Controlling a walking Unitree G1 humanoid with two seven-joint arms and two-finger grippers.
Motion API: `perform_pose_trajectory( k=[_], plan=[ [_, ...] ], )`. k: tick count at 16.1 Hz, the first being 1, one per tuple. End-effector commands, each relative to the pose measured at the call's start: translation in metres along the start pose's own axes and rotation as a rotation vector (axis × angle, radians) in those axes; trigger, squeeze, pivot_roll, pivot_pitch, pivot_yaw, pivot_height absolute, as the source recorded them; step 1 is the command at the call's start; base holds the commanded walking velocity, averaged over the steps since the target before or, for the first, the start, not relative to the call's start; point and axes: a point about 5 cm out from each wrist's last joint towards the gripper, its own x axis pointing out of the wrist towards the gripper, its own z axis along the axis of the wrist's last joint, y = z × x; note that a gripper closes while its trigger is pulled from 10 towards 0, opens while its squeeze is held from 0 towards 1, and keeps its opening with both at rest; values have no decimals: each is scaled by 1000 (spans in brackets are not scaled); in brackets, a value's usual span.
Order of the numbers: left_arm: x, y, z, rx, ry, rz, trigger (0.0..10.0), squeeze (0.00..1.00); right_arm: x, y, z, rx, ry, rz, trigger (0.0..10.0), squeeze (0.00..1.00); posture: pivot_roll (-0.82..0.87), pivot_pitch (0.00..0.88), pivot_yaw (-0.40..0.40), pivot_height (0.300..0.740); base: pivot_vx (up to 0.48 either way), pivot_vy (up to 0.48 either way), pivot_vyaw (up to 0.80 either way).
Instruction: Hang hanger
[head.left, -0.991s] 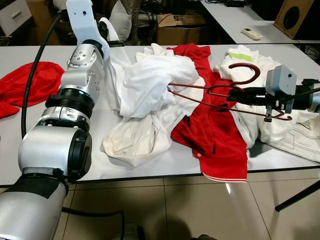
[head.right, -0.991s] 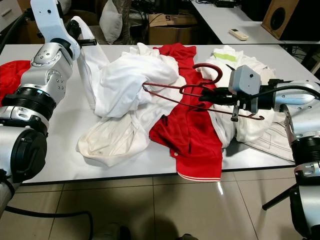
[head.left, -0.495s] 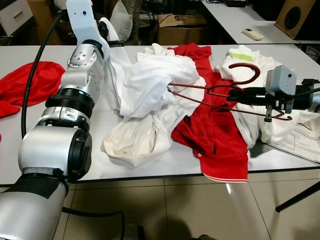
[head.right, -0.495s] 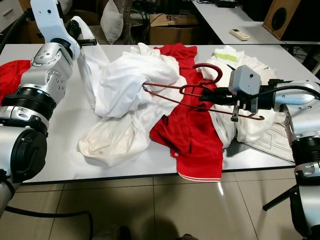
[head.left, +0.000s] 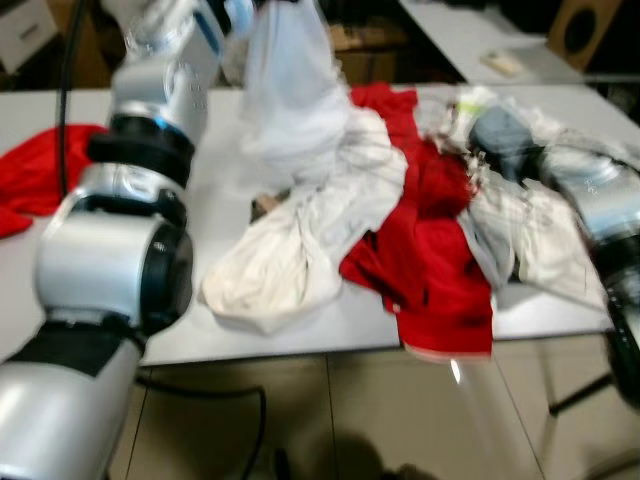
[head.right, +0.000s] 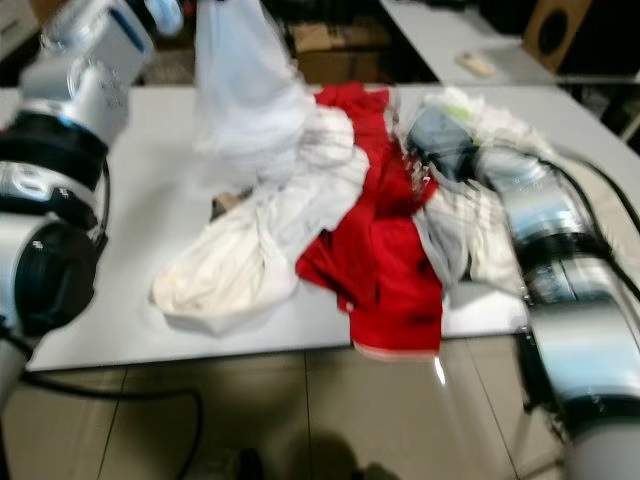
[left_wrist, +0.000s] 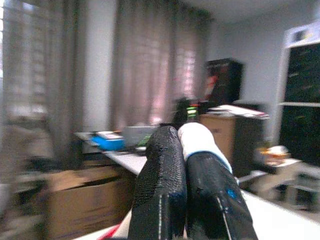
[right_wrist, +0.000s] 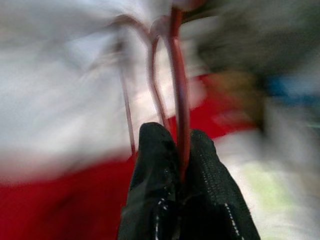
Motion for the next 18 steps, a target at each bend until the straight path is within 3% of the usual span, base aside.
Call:
perform_pose_trajectory(
  k=[1,2,3,4,5,6,8,10,13,14,16,18],
  plan=[
    [4,-3,22,19,-76,-28,10000,0,-5,-27,30,56,-161,-162,10000,0,-77,0,28,740,0,0,0],
    [3,-2,19,53,-53,-18,10000,0,-2,-5,10,-23,-56,17,10000,0,-75,0,23,740,0,0,0],
    [2,-1,17,63,-48,-16,10000,0,-3,5,0,-44,-15,97,10000,0,-75,0,23,740,0,0,0],
    [0,0,12,71,-32,-8,10000,0,-12,35,-30,-81,69,337,10000,0,-73,0,23,740,0,0,0],
    [-1,1,9,74,-22,-3,10000,0,-21,50,-46,-86,112,463,10000,0,-73,0,23,740,0,0,0],
    [-1,1,8,74,-18,0,10000,0,-24,54,-52,-103,124,494,10000,0,-80,0,32,740,0,0,0],
    [-3,7,0,158,23,45,10000,0,-48,43,-75,-121,234,543,10000,0,-97,0,48,740,0,0,0],
    [-4,8,-3,205,40,61,10000,0,-64,29,-72,-131,247,576,10000,0,-106,0,57,740,0,0,0],
    [-5,10,-9,253,65,93,10000,0,-82,14,-56,-140,206,627,10000,0,-115,0,66,740,0,0,0],
    [-11,19,-18,324,106,169,10000,0,-92,1,-40,-140,147,638,10000,0,-116,0,67,740,0,0,0],
    [-24,36,-30,376,155,291,10000,0,-100,-14,-22,-143,106,609,10000,0,-118,0,70,740,0,0,0],
    [-33,45,-40,392,195,324,10000,0,-106,-28,-10,-143,81,561,10000,0,-120,0,71,740,0,0,0]
  ],
)
